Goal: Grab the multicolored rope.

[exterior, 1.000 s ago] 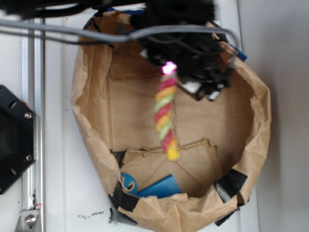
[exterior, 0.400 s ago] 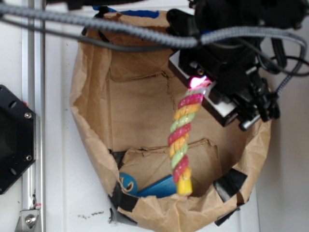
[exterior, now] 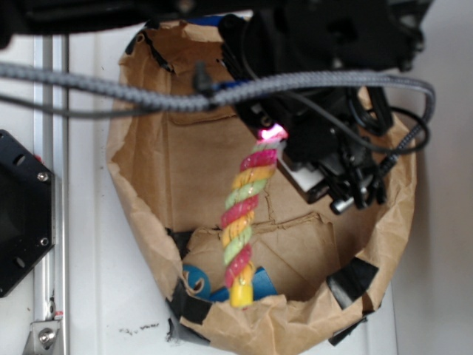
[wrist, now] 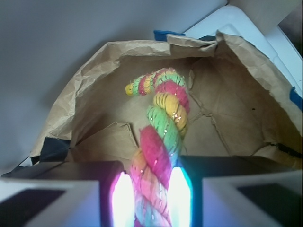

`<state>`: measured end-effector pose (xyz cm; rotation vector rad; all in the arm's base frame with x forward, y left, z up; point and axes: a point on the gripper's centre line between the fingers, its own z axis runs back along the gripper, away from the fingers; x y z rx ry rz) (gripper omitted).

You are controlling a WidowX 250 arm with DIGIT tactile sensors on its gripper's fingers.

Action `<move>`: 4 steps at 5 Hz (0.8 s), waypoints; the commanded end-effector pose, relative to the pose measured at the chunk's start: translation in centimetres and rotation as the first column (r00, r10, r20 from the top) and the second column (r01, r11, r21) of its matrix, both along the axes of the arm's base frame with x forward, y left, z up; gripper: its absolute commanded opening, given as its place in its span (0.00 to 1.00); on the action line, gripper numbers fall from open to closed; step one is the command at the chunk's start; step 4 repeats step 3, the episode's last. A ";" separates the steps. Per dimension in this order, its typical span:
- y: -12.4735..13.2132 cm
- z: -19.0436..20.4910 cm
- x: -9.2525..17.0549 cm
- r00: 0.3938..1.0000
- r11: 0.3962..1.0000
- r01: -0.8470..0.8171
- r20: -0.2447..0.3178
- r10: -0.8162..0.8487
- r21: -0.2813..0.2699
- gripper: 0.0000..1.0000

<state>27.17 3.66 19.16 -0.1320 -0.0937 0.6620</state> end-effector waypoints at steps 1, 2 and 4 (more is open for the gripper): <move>-1.2 1.1 -1.3 1.000 0.999 -0.003 0.030 0.001 0.044 0.00; -1.2 1.0 -1.1 0.999 0.999 -0.018 0.032 0.016 0.050 0.00; -1.1 0.8 -0.9 0.998 0.997 -0.002 0.064 -0.003 0.080 0.00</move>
